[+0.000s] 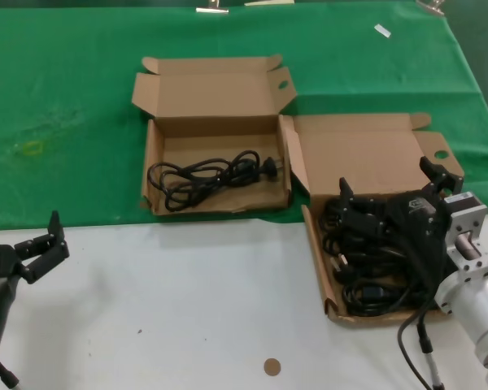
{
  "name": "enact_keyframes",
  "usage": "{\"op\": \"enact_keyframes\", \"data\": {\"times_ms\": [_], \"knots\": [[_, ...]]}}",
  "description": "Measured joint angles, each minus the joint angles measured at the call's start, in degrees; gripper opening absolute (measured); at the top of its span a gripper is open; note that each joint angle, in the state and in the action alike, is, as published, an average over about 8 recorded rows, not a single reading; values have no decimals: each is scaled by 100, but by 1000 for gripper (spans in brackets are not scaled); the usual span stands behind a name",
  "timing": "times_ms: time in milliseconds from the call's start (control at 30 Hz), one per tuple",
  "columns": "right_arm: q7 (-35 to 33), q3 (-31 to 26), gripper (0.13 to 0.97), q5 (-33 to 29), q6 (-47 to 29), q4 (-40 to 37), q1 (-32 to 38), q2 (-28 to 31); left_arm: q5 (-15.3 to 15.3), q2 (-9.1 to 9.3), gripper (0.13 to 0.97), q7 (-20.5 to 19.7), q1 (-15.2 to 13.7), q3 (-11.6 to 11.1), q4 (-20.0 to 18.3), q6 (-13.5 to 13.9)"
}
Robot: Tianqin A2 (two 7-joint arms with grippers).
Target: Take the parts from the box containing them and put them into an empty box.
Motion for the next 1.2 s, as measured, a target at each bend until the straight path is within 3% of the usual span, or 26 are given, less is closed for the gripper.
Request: {"op": "enact_keyframes", "data": {"times_ms": [1200], "knots": [[0, 0, 966, 0, 0, 0, 0, 0, 0, 0, 966, 0, 0, 0, 0, 0]]}}
